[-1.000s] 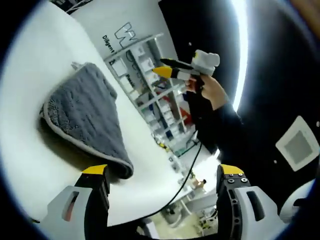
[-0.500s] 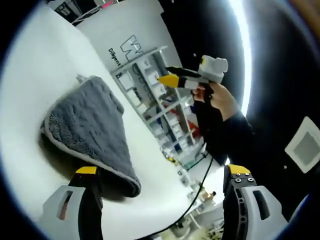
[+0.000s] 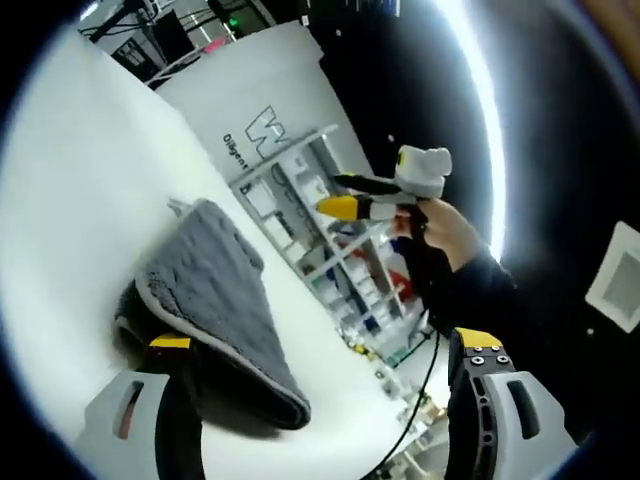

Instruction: Open the folded towel by lifting each exposed corner and separating the folded layers until the towel lies flat within the target outline without major curled edges

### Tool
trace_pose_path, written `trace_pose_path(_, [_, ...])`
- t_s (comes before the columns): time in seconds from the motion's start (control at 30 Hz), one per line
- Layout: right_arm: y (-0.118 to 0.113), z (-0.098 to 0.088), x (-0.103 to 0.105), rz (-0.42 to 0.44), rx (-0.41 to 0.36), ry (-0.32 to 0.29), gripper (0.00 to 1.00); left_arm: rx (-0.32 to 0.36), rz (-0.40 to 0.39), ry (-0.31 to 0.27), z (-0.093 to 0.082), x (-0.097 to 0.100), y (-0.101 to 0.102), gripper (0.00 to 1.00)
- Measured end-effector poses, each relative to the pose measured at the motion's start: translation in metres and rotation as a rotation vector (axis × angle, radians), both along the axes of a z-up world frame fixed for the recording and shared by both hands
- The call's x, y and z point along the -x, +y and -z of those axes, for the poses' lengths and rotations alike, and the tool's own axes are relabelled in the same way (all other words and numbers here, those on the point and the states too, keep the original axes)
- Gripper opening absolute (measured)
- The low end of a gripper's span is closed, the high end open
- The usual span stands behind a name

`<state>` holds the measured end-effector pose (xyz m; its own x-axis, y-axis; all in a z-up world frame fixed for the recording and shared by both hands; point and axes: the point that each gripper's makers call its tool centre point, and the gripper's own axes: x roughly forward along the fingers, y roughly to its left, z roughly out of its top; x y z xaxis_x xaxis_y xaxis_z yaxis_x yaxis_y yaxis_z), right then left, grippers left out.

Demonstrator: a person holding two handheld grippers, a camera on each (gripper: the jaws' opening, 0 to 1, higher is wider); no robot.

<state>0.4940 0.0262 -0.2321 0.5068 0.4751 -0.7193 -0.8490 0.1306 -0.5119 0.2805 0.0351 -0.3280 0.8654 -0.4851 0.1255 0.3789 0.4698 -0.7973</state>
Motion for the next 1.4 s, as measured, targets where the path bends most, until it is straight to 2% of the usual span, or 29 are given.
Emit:
trace_pose_path(0.13, [0.004, 0.003, 0.001, -0.005, 0.007, 0.004, 0.99, 0.009, -0.01, 0.008, 0.0, -0.005, 0.005, 1.0])
trace_pose_path(0.17, [0.005, 0.004, 0.002, -0.006, 0.008, 0.004, 0.99, 0.015, -0.035, 0.025, 0.003, -0.008, 0.01, 1.0])
trace_pose_path(0.23, [0.006, 0.004, 0.003, -0.008, 0.006, 0.006, 0.99, 0.072, -0.072, 0.082, 0.009, -0.012, 0.019, 0.98])
trace_pose_path(0.3, [0.008, 0.005, 0.003, -0.008, 0.006, 0.006, 0.99, 0.102, -0.113, 0.114, 0.015, -0.016, 0.028, 0.93])
trace_pose_path(0.33, [0.009, 0.007, 0.002, -0.01, 0.009, 0.006, 0.99, 0.103, -0.116, 0.119, 0.015, -0.017, 0.03, 0.91])
trace_pose_path(0.37, [0.009, 0.008, 0.002, -0.012, 0.013, 0.007, 0.99, 0.097, -0.164, 0.127, 0.015, -0.021, 0.04, 0.89])
trace_pose_path(0.4, [0.009, 0.009, 0.002, -0.015, 0.019, 0.008, 0.99, 0.1, -0.178, 0.12, 0.012, -0.022, 0.043, 0.88])
trace_pose_path(0.5, [0.01, 0.012, 0.0, -0.024, 0.039, 0.009, 0.99, 0.118, -0.177, 0.111, 0.008, -0.026, 0.043, 0.84])
trace_pose_path(0.57, [0.016, 0.014, 0.001, -0.063, 0.044, 0.02, 0.99, 0.133, -0.187, 0.167, 0.017, -0.029, 0.045, 0.78])
trace_pose_path(0.63, [0.03, 0.016, 0.013, -0.149, 0.012, 0.086, 0.98, 0.124, -0.188, 0.171, 0.02, -0.032, 0.045, 0.73])
trace_pose_path(0.7, [0.034, 0.016, 0.015, -0.18, 0.003, 0.103, 0.97, 0.122, -0.189, 0.175, 0.021, -0.033, 0.044, 0.7])
trace_pose_path(0.73, [0.036, 0.018, 0.015, -0.203, 0.008, 0.121, 0.93, 0.118, -0.191, 0.174, 0.02, -0.034, 0.044, 0.67])
trace_pose_path(0.8, [0.035, 0.022, 0.012, -0.208, 0.032, 0.14, 0.82, 0.069, -0.209, 0.181, 0.024, -0.036, 0.047, 0.56])
trace_pose_path(0.83, [0.034, 0.027, 0.008, -0.205, 0.05, 0.156, 0.79, 0.029, -0.212, 0.207, 0.031, -0.037, 0.049, 0.5])
trace_pose_path(0.87, [0.036, 0.031, 0.004, -0.201, 0.054, 0.166, 0.8, -0.006, -0.214, 0.231, 0.039, -0.038, 0.051, 0.44])
trace_pose_path(0.9, [0.036, 0.032, 0.003, -0.2, 0.055, 0.169, 0.8, -0.017, -0.213, 0.234, 0.04, -0.038, 0.051, 0.36])
trace_pose_path(0.97, [0.04, 0.043, -0.006, -0.202, 0.075, 0.193, 0.77, -0.014, -0.189, 0.235, 0.042, -0.044, 0.052, 0.26])
trace_pose_path(1.07, [0.039, 0.06, 0.001, -0.249, 0.118, 0.281, 0.58, -0.006, -0.182, 0.243, 0.042, -0.046, 0.055, 0.26])
trace_pose_path(1.13, [0.04, 0.068, 0.001, -0.242, 0.134, 0.325, 0.49, -0.031, -0.168, 0.24, 0.043, -0.046, 0.052, 0.28])
trace_pose_path(1.2, [0.044, 0.077, -0.005, -0.251, 0.152, 0.327, 0.48, -0.103, -0.156, 0.242, 0.048, -0.046, 0.05, 0.27])
trace_pose_path(1.4, [0.056, 0.095, -0.021, -0.261, 0.176, 0.359, 0.48, -0.155, -0.167, 0.242, 0.055, -0.047, 0.052, 0.15])
